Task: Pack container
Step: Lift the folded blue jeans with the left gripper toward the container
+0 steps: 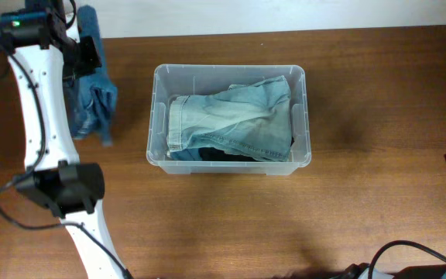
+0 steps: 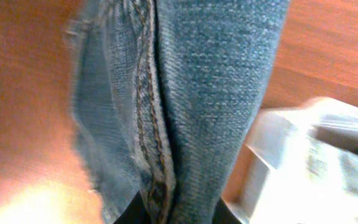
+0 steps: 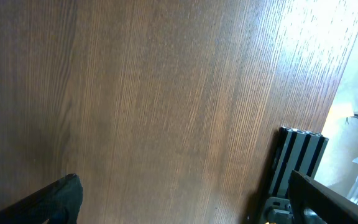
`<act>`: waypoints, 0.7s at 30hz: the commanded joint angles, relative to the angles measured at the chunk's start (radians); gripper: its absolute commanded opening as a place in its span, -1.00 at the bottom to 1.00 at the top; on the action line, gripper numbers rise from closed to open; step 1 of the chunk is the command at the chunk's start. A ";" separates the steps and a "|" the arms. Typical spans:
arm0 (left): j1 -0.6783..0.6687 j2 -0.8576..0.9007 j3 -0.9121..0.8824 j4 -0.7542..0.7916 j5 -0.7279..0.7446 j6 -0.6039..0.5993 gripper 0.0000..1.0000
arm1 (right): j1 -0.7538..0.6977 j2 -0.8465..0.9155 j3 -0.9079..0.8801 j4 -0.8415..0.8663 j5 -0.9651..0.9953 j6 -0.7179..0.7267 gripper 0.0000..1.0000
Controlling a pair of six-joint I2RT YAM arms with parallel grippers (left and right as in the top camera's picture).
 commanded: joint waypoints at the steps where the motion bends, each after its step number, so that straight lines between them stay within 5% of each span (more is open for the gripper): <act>1: -0.034 -0.121 0.041 -0.029 0.023 -0.034 -0.98 | -0.003 0.000 -0.004 0.000 0.005 0.009 0.97; 21: -0.102 -0.282 0.040 -0.120 0.048 -0.030 -0.98 | -0.003 0.000 -0.004 0.000 0.005 0.009 0.97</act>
